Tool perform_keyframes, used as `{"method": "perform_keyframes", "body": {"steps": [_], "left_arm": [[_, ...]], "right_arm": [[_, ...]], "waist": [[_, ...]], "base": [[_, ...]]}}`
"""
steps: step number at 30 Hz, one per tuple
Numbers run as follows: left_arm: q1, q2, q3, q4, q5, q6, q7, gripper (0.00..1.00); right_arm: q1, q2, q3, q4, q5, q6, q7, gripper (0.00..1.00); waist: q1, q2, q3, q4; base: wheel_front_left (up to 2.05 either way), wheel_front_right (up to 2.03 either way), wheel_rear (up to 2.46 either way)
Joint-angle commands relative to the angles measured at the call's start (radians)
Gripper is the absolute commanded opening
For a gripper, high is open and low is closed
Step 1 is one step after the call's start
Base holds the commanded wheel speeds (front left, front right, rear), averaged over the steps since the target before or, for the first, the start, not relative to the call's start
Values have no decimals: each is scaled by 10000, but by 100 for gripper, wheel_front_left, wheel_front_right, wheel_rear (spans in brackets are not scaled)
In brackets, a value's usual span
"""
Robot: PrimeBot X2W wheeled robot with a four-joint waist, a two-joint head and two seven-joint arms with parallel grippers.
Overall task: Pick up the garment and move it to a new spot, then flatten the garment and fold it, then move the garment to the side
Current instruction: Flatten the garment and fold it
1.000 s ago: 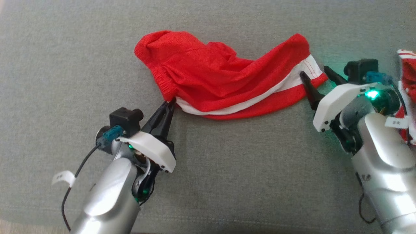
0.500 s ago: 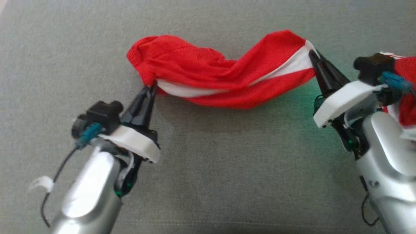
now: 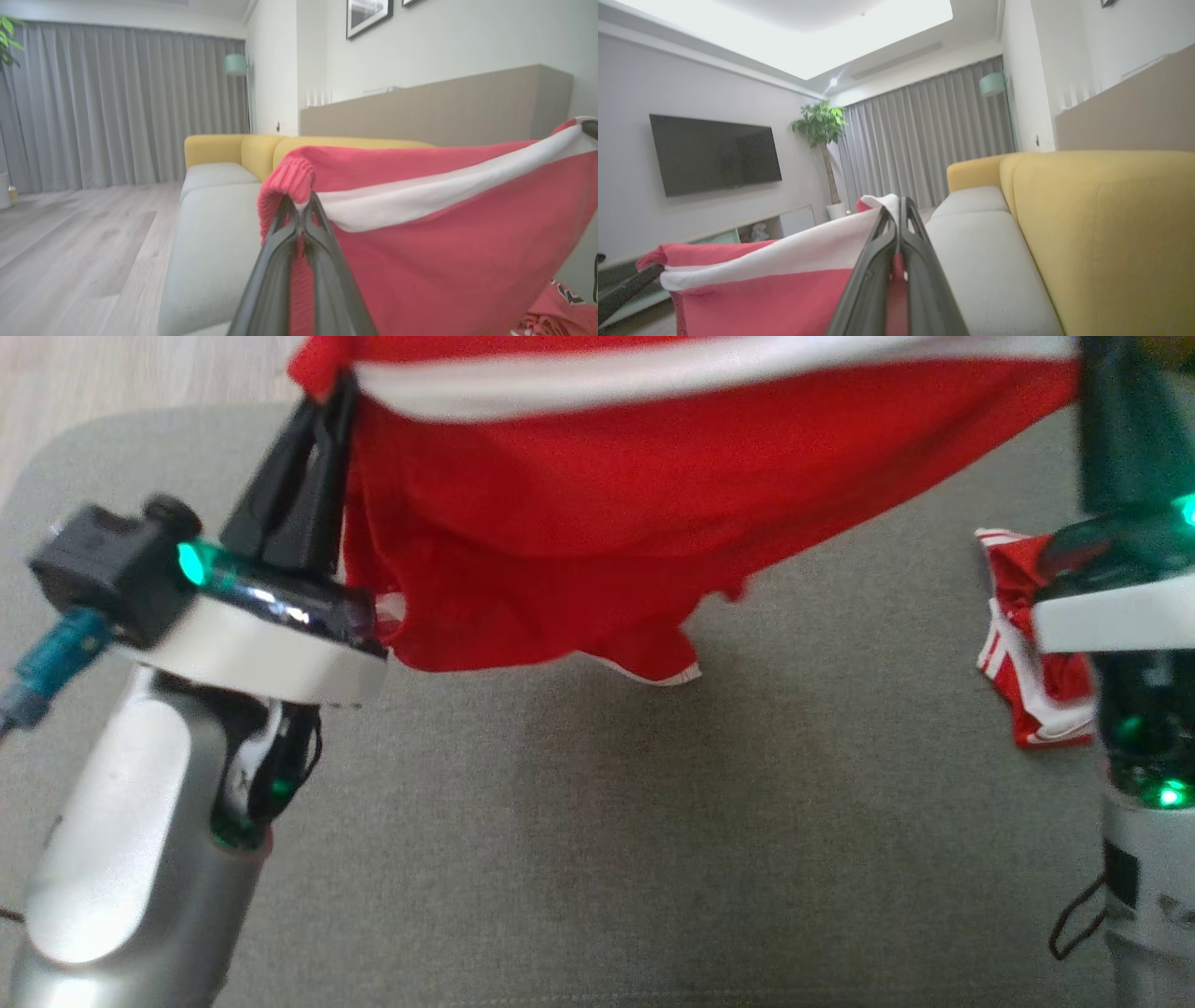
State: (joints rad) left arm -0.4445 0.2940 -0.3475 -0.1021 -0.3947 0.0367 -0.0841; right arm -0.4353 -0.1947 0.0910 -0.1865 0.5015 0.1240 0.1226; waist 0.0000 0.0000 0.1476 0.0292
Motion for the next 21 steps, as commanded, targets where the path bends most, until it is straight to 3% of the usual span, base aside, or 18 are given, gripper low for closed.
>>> {"method": "perform_keyframes", "body": {"steps": [1, 11, 17, 21], "left_arm": [[-776, 366, 580, -833, -75, 125, 251, 0], [-1438, 379, 580, -1587, -314, 204, 1053, 0], [-2147, 76, 554, -727, -580, 87, 966, 0], [-3365, -278, 637, 466, -628, -33, 525, 0]], "right_arm": [[-66, 305, -263, -1172, 118, 67, 445, 0], [-261, 1116, -1066, -2948, -198, 67, 1810, 0], [-1098, 1338, -1176, -2323, -359, 67, 1952, 0], [-2614, 1394, -898, -943, -350, 67, 1775, 0]], "waist": [[0, 0, -356, -162], [0, 0, -512, -265], [0, 0, -35, -272], [0, 0, 486, -292]], "base": [[0, 0, 0], [0, 0, 0], [0, 0, 0], [0, 0, 0]]}}
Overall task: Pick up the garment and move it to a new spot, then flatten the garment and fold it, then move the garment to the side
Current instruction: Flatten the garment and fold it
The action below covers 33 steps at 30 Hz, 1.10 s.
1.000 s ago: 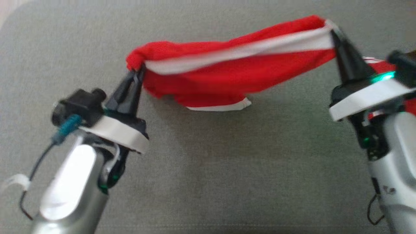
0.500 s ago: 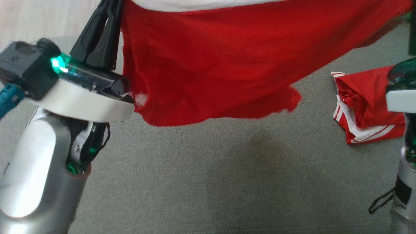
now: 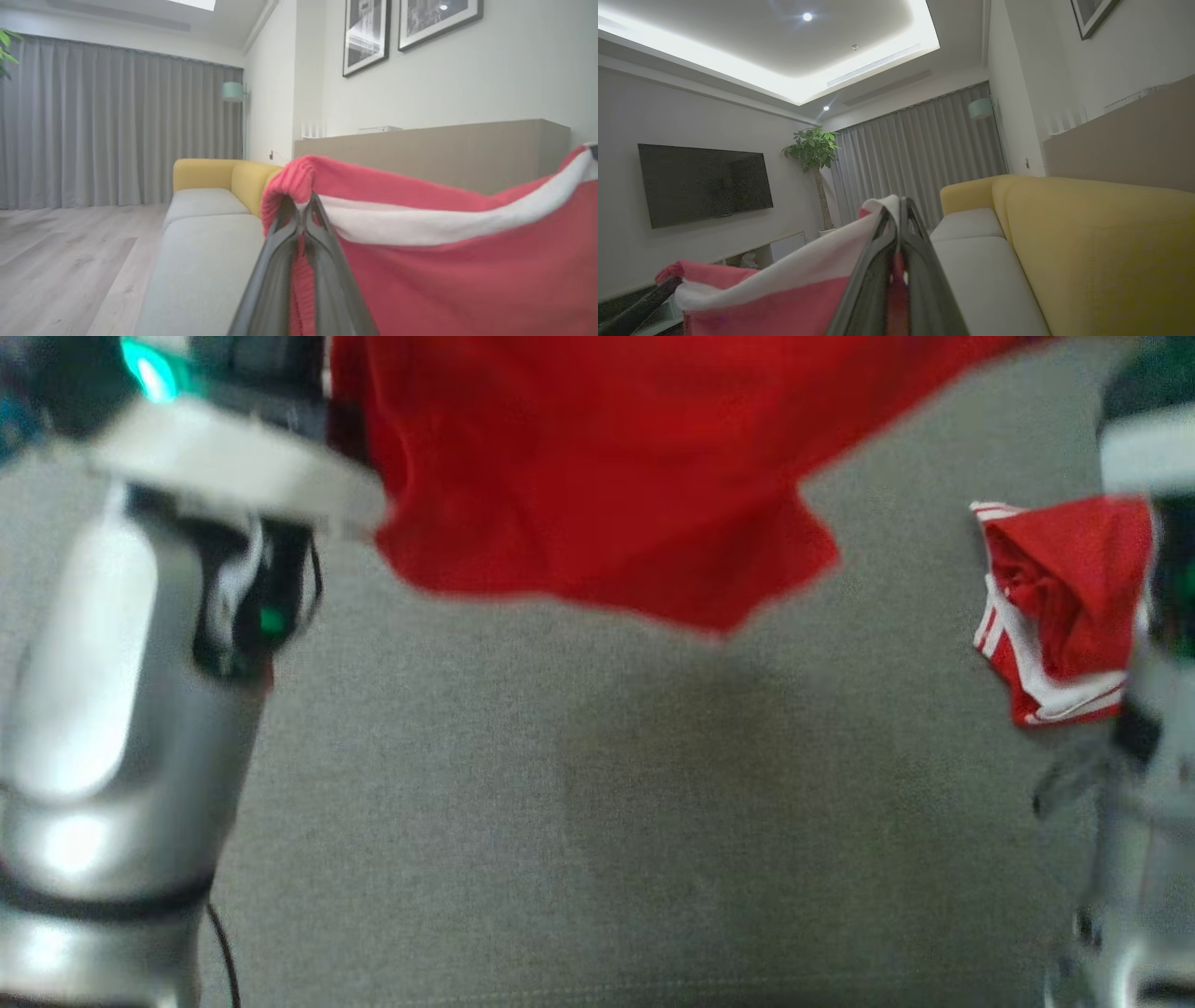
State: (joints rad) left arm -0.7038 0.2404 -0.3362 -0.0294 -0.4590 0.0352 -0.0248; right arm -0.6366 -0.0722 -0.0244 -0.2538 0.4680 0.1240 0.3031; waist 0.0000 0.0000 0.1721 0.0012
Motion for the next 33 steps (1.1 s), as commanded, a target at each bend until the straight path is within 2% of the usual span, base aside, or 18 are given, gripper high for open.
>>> {"method": "perform_keyframes", "body": {"steps": [1, 4, 7, 8, 9, 12, 17, 21, 25, 28, 29, 33], "left_arm": [[-1184, 175, 525, 152, 73, -61, -241, 0], [-2556, -157, 496, 1779, 261, -226, -932, 0], [-3862, -539, 502, 3769, 368, -385, -1705, 0], [-4515, -758, 526, 5130, 437, -474, -2053, 0], [-4782, -865, 549, 5742, 459, -537, -2173, 0], [-5190, -1132, 601, 7512, 610, -518, -2332, 0], [-4896, -1625, 639, 10204, 258, -758, -2362, 0], [-4492, -1834, 664, 11345, -95, -900, -2366, 0], [-3815, -1892, 427, 11797, -453, -1151, -2367, 0], [-3233, -1896, 29, 11764, -673, -1268, -2367, 0], [-2646, -1897, -163, 11420, -1007, -1316, -2368, 0], [-1704, -1899, -313, 10681, -1226, -1246, -2368, 0]], "right_arm": [[-1109, 177, 327, 245, -2, 67, -120, 0], [-2843, 198, 543, 2246, -63, 67, -653, 0], [-4420, 211, 936, 4472, -196, 67, -1675, 0], [-5183, 214, 1345, 6048, -88, 67, -2451, 0], [-5520, 215, 1583, 6787, 16, 67, -2856, 0], [-6154, 217, 2324, 9012, 345, 67, -3853, 0], [-6277, 218, 3730, 11974, 1113, 67, -4391, 0], [-5922, 218, 4867, 13263, 1551, 67, -4367, 0], [-4998, 219, 5942, 13655, 1876, 67, -4394, 0], [-4261, 219, 6277, 13568, 2157, 67, -4749, 0], [-3501, 219, 6575, 13411, 2405, 67, -5042, 0], [-2524, 219, 6717, 13167, 2694, 67, -5388, 0]], "waist": [[0, 0, 385, -15], [0, 0, 767, -11], [0, 0, 931, 7], [0, 0, 864, -37], [0, 0, 842, -57], [0, 0, 777, -116], [0, 0, 971, -96], [0, 0, 1443, -17], [0, 0, 1782, 33], [0, 0, 1758, 56], [0, 0, 1742, 48], [0, 0, 1719, 36]], "base": [[0, 0, 0], [0, 0, 0], [0, 0, 0], [0, 0, 0], [0, 0, 0], [0, 0, 0], [0, 0, 0], [0, 0, 0], [0, 0, 0], [0, 0, 0], [0, 0, 0], [0, 0, 0]]}}
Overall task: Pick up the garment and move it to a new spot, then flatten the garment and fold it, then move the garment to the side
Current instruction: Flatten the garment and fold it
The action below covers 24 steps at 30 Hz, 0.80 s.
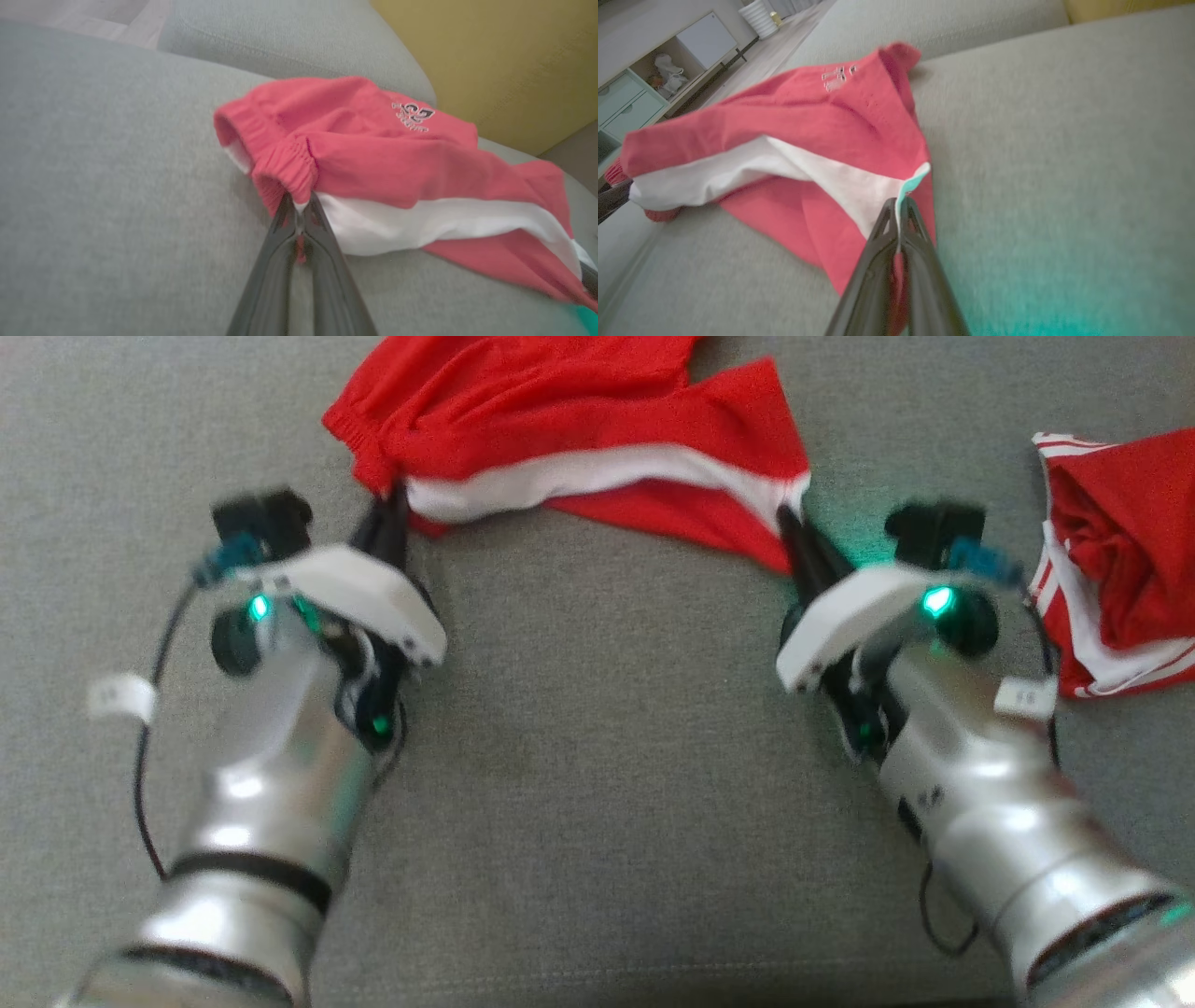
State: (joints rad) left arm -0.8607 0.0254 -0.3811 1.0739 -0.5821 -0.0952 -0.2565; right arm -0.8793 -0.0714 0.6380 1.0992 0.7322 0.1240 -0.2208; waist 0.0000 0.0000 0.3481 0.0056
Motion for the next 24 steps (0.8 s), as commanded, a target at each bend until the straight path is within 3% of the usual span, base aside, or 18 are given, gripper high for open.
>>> {"method": "perform_keyframes", "body": {"steps": [1, 6, 15, 24], "left_arm": [[236, 251, 154, -632, 5, 98, -52, 0], [2450, 250, 420, -2401, 353, 229, -52, 0], [6117, 616, 655, -5525, 918, 356, -52, 0], [8795, 1403, 750, -8702, 734, 1220, 1160, 0]], "right_arm": [[252, 211, 91, -488, 157, 67, -221, 0], [1875, 32, -217, -1400, 104, 67, -395, 0], [5990, -770, -2277, -4976, -729, 67, -287, 0], [10468, -134, -4570, -9880, -2468, 67, 2275, 0]], "waist": [[0, 0, -96, -8], [0, 0, -514, 65], [0, 0, -1477, 219], [0, 0, -2138, 253]], "base": [[0, 0, 0], [0, 0, 0], [0, 0, 0], [0, 0, 0]]}}
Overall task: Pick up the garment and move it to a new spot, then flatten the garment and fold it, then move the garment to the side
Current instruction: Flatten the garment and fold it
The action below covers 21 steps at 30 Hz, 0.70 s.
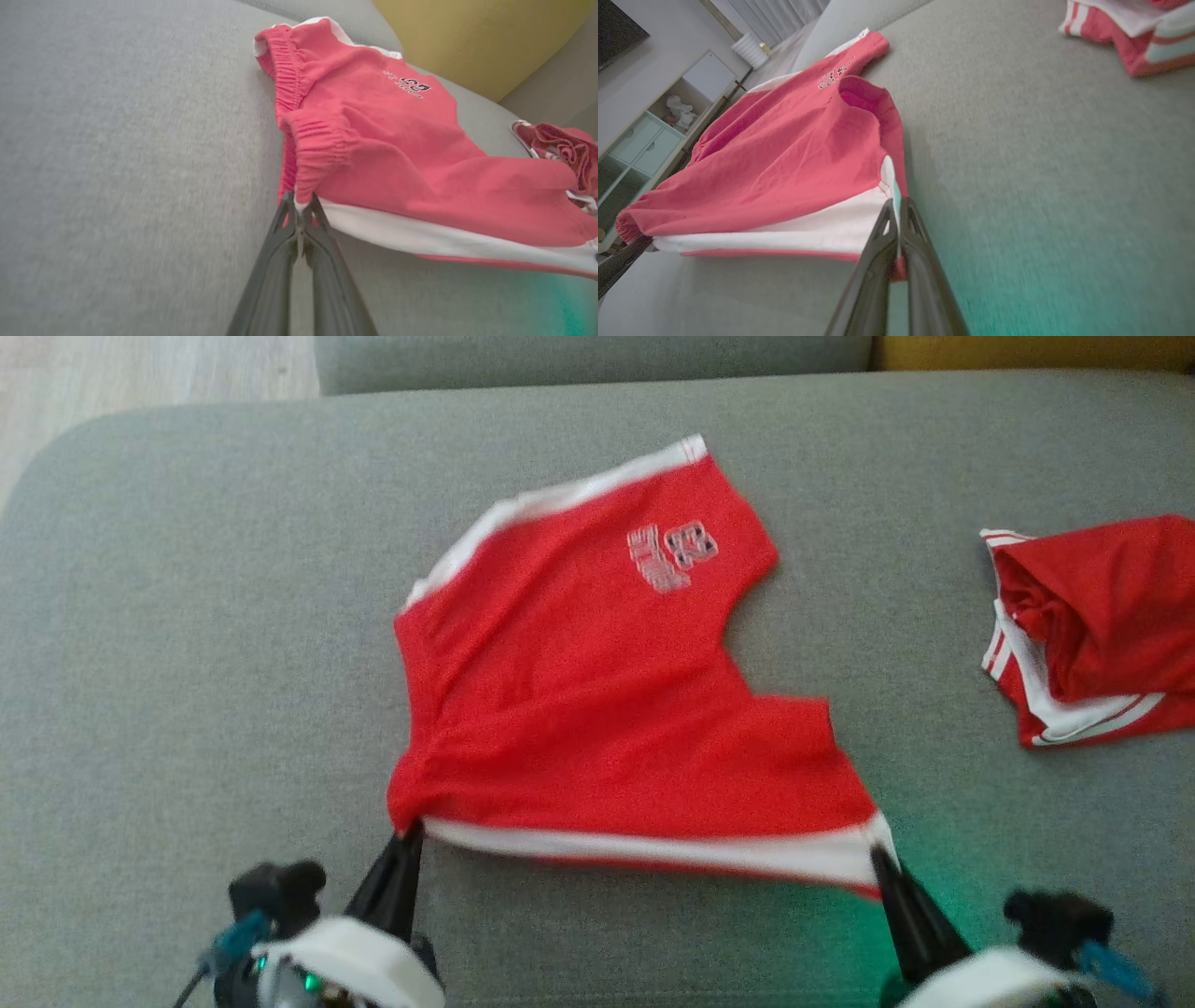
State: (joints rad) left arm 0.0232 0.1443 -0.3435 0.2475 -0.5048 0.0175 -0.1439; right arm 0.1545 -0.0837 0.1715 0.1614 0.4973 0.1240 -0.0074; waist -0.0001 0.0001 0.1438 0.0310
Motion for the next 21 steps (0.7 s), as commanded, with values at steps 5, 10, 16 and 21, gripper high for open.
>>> {"method": "perform_keyframes", "body": {"steps": [5, 10, 16, 21], "left_arm": [[1194, 489, 377, -2081, -113, 641, 776, 0], [1629, 531, 461, -3019, -255, 943, 1090, 0], [1188, 593, 458, -3285, -236, 958, 1303, 0], [4, 426, 575, -3114, -555, 728, 1471, 0]], "right_arm": [[2016, 286, -510, -3009, -648, 67, 1658, 0], [2540, 328, -710, -4224, -680, 67, 2472, 0], [1796, 332, -1021, -4496, -623, 67, 2833, 0], [-28, 333, -1319, -4038, -233, 67, 2989, 0]], "waist": [[1, -1, -282, -42], [1, -1, -350, -28], [1, -1, -175, 37], [1, -1, 260, 141]], "base": [[0, 0, 0], [0, 0, 0], [0, 0, 0], [0, 0, 0]]}}
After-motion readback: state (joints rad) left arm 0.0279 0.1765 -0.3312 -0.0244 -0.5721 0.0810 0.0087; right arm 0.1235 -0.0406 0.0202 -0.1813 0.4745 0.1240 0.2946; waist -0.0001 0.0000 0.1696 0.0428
